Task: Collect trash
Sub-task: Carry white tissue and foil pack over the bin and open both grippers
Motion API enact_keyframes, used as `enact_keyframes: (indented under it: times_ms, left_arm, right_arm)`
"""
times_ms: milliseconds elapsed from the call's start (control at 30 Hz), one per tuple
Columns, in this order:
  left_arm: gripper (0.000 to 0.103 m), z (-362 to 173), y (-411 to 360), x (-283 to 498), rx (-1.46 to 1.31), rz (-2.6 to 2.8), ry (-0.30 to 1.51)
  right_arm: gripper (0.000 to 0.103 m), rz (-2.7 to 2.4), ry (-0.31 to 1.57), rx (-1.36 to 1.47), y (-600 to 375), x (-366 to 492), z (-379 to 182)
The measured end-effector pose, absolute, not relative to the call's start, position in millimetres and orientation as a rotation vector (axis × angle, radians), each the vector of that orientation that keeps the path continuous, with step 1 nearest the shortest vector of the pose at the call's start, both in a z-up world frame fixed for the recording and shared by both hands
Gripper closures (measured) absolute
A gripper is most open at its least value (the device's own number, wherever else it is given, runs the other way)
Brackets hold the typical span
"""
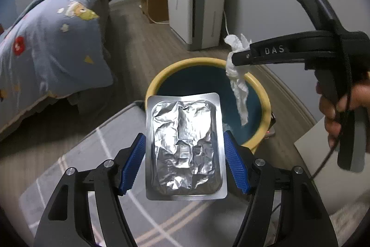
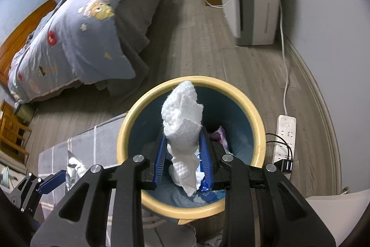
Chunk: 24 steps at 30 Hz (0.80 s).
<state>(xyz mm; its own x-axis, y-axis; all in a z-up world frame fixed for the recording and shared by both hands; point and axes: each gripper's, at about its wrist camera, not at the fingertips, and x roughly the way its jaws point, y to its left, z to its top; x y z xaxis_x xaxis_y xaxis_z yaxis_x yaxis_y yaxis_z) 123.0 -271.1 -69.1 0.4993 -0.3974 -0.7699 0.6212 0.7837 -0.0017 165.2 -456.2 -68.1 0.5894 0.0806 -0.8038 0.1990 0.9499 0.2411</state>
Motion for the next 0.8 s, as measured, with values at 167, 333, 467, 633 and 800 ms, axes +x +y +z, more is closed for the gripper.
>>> enact_keyframes:
  times_ms: [167,333,467,633,800]
  left_arm:
    - [0.034,-88,-288,144,0.278,-0.643,0.9]
    - [0.034,-107,-303,163,0.31,-0.635,0.919]
    - [0.034,-116,-313,176,0.331,-0.633,0.921]
    - [0.015,-113,-317,182,0.316,-0.626,0.892]
    - [0.01,-109,-310,177,0.319,-0.611,0.876]
  right_arm:
    - [0.075,-0.105,0.963,0.35,-466,171,-80]
    - [0.075,-0.122,0.98,0.367,-472,174,-91]
    - [0.075,-0.139,0.979,0.37,-476,177,-96]
    - [0.045,-0.141,0.937,0.407,-480,177,-92]
    - [0.021,-0.156,0.922,0.412,-483,177,-89]
